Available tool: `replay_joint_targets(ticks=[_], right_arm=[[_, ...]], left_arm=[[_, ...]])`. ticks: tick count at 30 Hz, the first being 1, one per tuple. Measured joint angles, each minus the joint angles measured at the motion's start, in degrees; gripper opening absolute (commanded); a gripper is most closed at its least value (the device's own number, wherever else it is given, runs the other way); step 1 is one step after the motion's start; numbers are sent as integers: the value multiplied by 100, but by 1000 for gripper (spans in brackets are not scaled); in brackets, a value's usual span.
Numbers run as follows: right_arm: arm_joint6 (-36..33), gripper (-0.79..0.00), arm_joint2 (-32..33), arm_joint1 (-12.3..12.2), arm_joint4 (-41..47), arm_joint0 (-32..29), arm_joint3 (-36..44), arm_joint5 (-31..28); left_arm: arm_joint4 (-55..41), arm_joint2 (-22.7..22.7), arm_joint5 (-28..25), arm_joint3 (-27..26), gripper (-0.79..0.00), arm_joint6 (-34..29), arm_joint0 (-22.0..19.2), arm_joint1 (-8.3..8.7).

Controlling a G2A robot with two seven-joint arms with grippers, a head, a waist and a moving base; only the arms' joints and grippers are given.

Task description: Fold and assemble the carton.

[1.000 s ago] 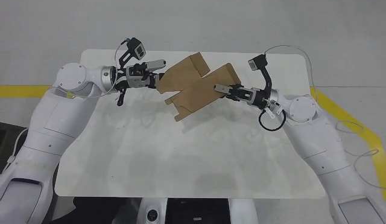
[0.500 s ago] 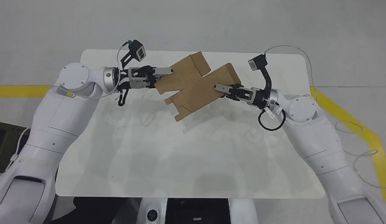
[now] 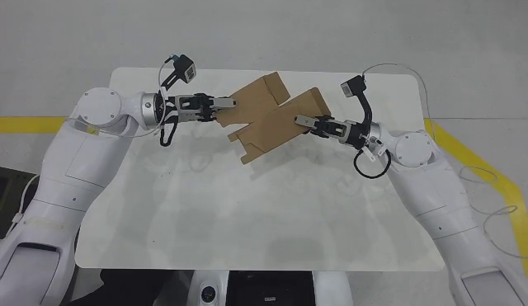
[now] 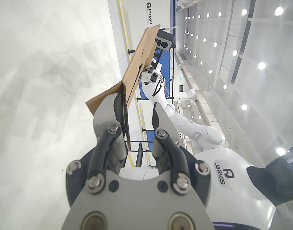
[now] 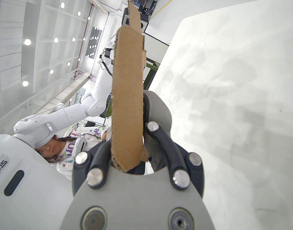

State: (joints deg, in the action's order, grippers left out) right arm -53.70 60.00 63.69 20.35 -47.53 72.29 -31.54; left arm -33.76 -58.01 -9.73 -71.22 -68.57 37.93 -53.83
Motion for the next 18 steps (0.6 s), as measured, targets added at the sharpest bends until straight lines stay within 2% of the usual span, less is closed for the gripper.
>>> replay_joint_targets(ticks=[7, 16, 18], right_arm=[[7, -785, -19, 23, -31, 28, 6, 41], [-10, -785, 9, 37, -44, 24, -25, 30], [-13, -785, 15, 40, -48, 21, -23, 30]], left_arm=[[208, -11, -27, -103, -545, 27, 52, -12], [352, 27, -24, -73, -779, 38, 55, -55], [361, 26, -21, -55, -785, 40, 44, -66]])
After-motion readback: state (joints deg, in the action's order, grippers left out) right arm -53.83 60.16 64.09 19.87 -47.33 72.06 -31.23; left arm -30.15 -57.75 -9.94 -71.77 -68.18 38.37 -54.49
